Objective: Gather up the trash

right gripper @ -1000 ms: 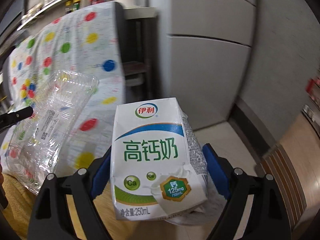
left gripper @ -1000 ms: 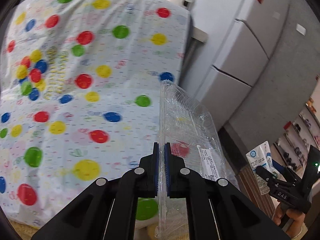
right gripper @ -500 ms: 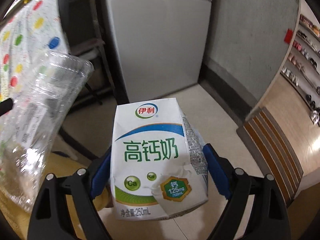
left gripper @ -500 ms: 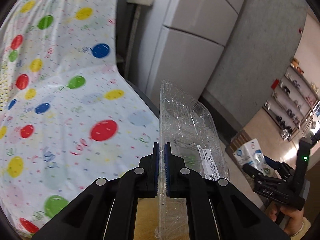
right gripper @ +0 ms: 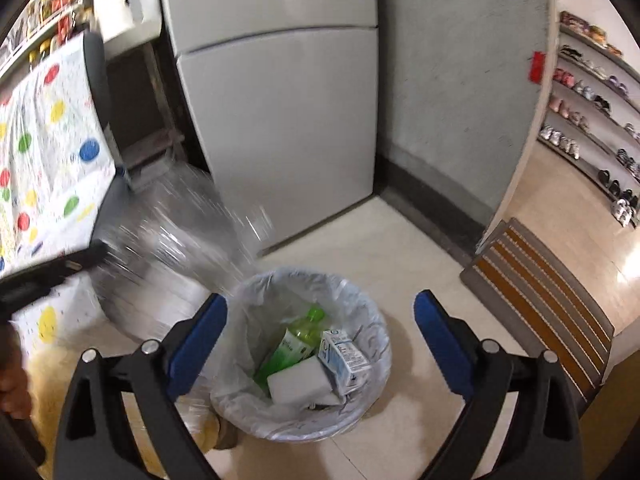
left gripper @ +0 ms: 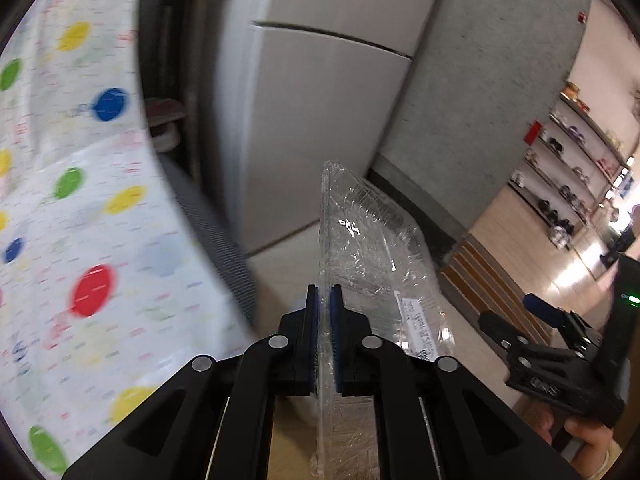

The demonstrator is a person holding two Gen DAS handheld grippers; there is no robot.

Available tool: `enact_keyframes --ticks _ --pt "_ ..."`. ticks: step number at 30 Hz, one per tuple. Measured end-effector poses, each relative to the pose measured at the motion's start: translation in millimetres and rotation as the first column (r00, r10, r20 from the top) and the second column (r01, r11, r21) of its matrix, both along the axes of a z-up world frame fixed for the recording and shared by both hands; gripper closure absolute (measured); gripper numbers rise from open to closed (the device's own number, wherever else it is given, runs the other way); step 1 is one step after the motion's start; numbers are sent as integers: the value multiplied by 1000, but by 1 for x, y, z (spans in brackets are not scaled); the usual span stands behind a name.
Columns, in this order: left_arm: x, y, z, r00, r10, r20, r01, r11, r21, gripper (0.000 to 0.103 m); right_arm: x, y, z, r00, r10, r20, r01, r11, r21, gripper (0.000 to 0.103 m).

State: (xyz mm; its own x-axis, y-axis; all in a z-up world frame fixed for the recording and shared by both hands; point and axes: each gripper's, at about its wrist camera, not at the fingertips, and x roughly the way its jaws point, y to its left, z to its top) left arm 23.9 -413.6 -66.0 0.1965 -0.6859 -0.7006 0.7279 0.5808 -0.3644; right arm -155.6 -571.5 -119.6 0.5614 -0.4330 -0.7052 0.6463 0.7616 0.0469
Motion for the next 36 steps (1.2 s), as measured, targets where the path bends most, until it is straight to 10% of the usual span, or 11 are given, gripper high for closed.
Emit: enact_keyframes --ticks 2,9,16,36 --pt "3 -15 -6 999 -17 -35 17 1000 5 63 -9 -3 7 1000 -7 15 7 1000 -11 10" --pt "-2 3 4 999 0 38 0 1000 15 51 -19 24 24 1000 25 18 -24 998 -59 10" --pt "-1 65 27 991 58 121 -63 997 35 13 -19 66 34 998 62 -17 -63 996 -63 6" --pt "-39 158 76 968 97 230 -133 980 146 6 -36 149 73 994 31 -102 -44 991 -125 6"
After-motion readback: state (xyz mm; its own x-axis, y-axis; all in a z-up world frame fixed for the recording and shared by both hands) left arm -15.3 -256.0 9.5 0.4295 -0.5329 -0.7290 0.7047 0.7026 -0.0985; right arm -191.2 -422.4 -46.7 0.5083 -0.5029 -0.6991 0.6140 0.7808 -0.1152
